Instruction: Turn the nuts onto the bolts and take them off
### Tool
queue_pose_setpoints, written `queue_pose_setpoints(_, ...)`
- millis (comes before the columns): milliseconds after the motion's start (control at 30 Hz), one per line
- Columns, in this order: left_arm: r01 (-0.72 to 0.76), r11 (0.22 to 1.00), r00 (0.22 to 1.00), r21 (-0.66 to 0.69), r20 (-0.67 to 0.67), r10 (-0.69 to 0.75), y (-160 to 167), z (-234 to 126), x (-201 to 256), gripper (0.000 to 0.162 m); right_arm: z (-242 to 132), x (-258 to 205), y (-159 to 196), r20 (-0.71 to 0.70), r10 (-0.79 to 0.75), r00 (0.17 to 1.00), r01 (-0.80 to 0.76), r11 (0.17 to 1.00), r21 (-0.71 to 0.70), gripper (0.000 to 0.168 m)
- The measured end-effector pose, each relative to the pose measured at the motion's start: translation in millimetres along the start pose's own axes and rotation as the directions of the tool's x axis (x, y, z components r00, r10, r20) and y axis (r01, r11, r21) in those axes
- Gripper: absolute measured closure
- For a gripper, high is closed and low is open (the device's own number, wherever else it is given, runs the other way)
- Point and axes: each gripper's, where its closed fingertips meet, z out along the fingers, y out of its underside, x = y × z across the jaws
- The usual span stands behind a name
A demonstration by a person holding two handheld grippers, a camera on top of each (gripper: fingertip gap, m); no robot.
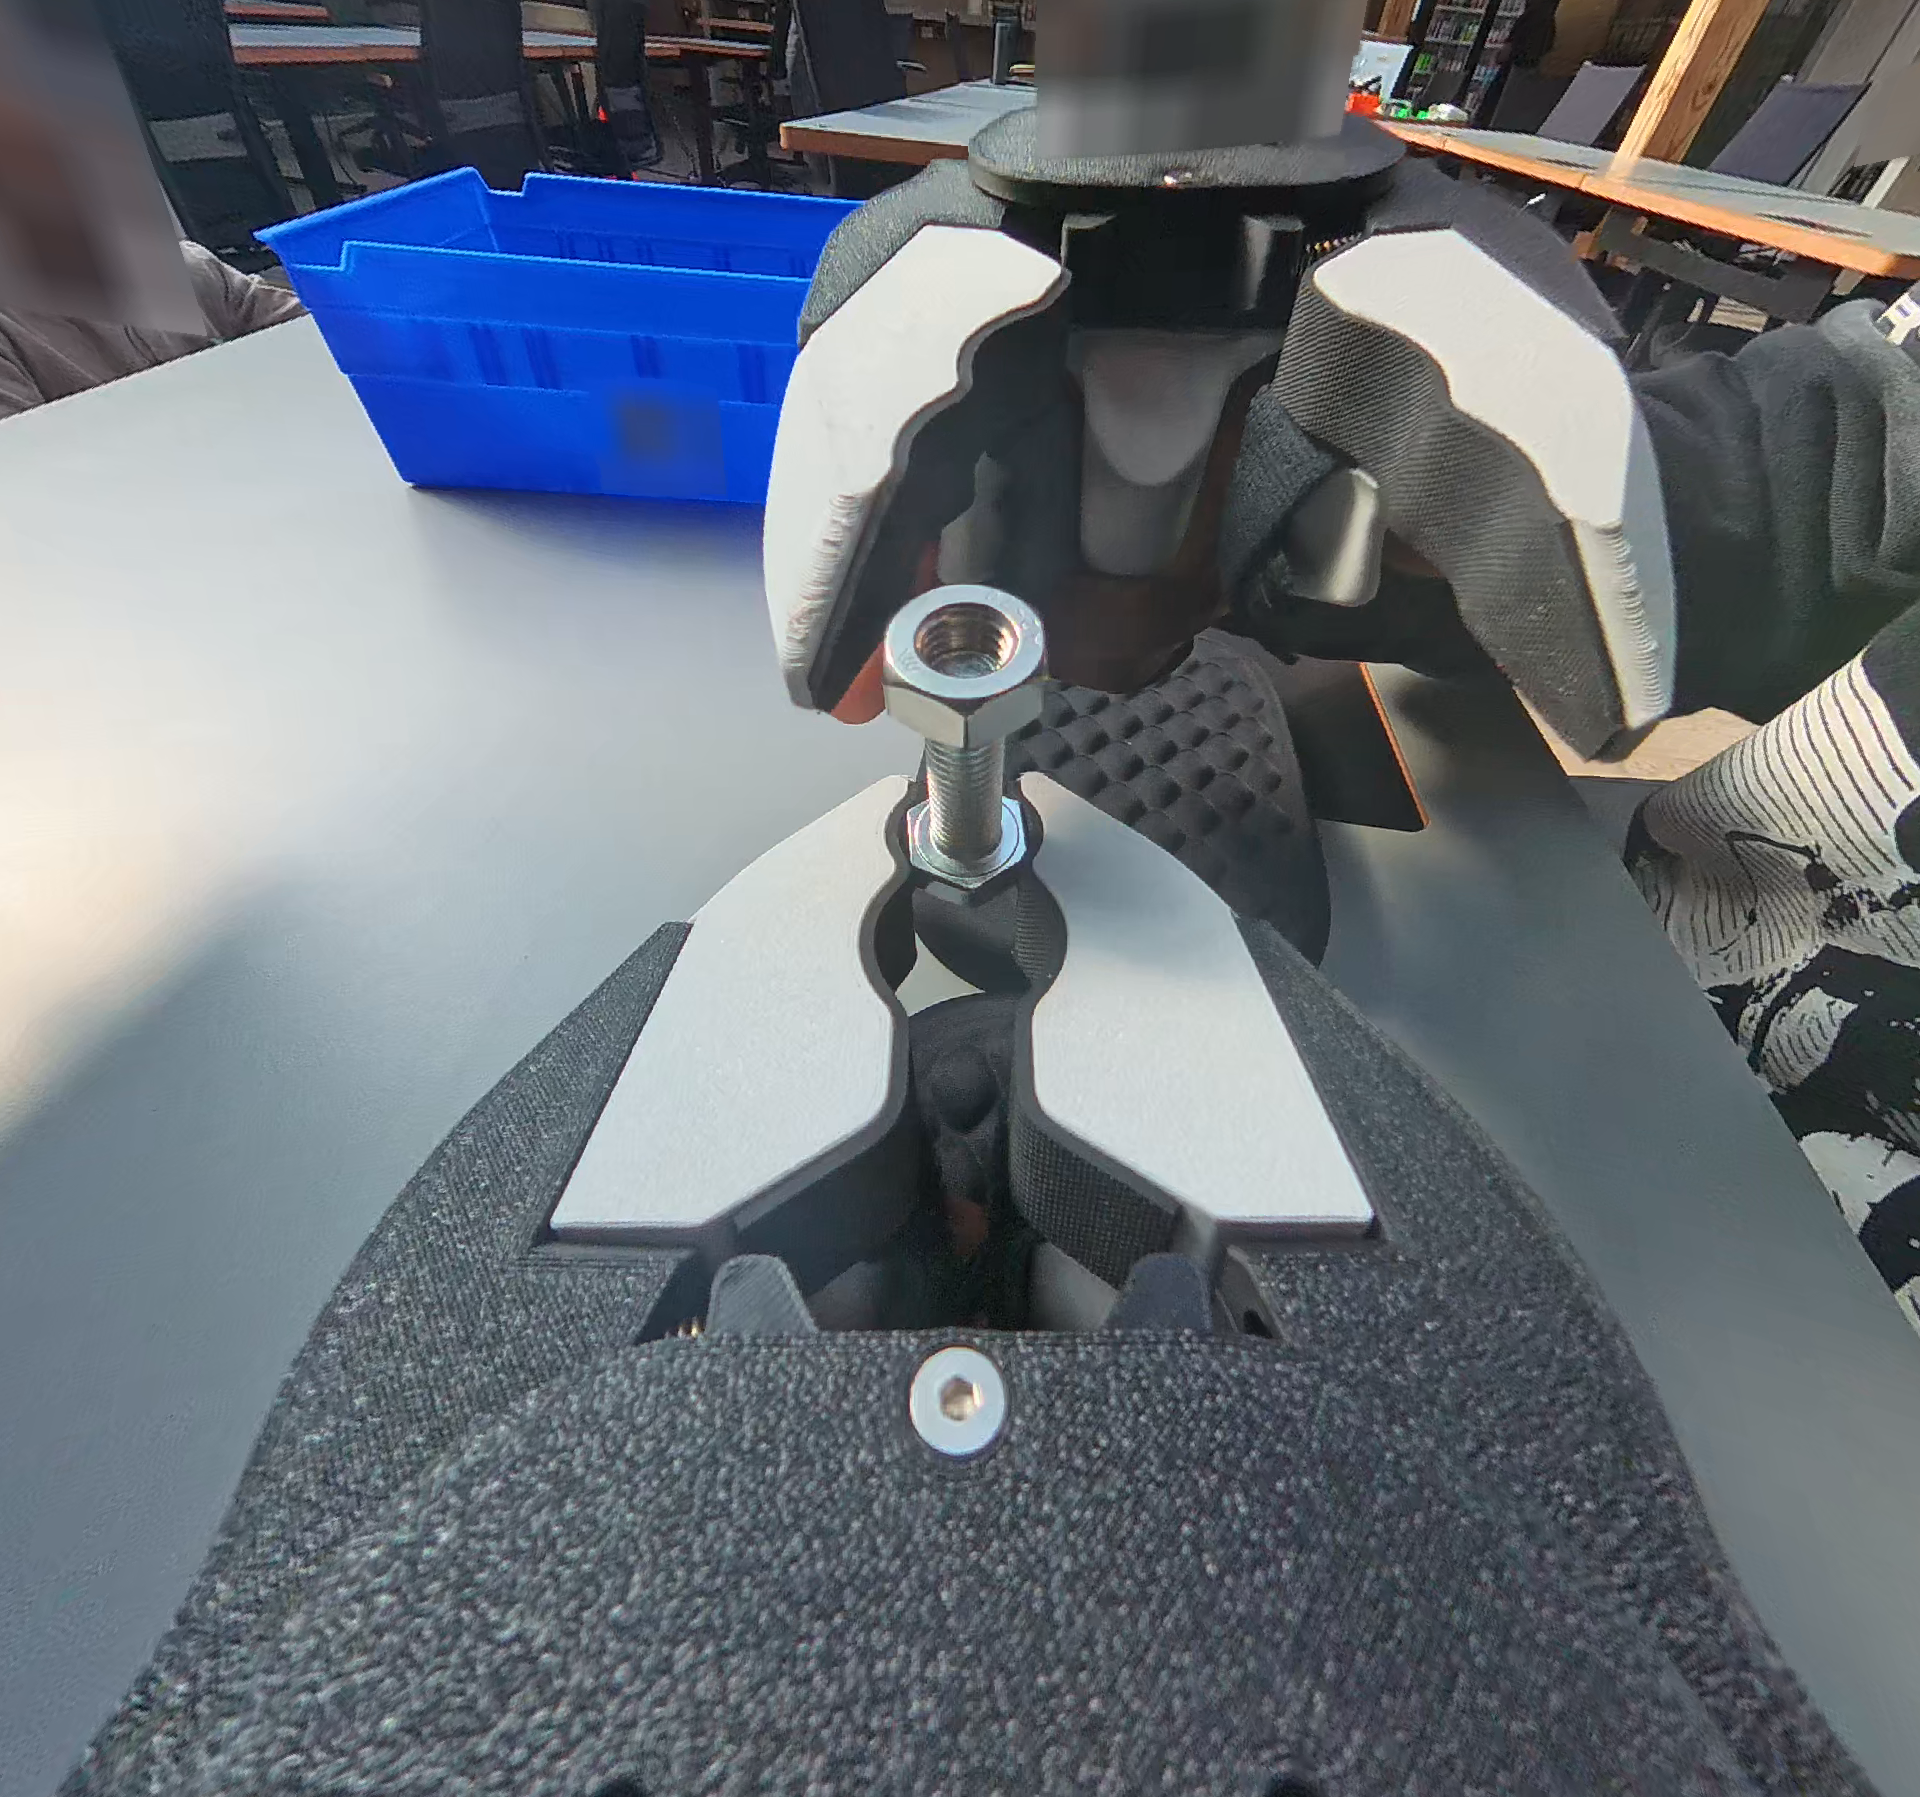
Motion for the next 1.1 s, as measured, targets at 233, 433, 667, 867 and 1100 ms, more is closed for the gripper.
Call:
queue_pose_setpoints(233,0.001,1.000,1.000,-0.010,0.002,-0.001,0.4,1.1,-1.9,0.148,-11.9,0.2,-0.9,-0.027,0.002,1.000,-0.002,1.000,0.026,0.104)
queue_pose_setpoints(433,0.002,1.000,1.000,-0.008,0.004,-0.002,-0.5,1.5,-3.6,0.148,-20.7,21.6,6.6,-0.130,0.051,0.990,-0.048,0.998,0.028,0.132)
queue_pose_setpoints(667,0.000,1.000,1.000,-0.013,0.006,0.000,-0.8,2.5,-5.2,0.148,-6.1,24.1,22.6,-0.150,0.026,0.988,-0.035,0.998,-0.056,0.145)
queue_pose_setpoints(867,-0.007,1.000,1.000,-0.019,0.005,0.007,-0.9,3.5,-5.7,0.148,-4.7,25.7,22.7,-0.158,0.001,0.987,-0.009,0.999,-0.051,0.160)
queue_pose_setpoints(1100,-0.014,1.000,1.000,-0.001,-0.004,0.014,-3.7,2.9,-5.2,0.147,-6.3,24.5,19.5,-0.155,-0.005,0.988,0.003,1.000,-0.010,0.160)
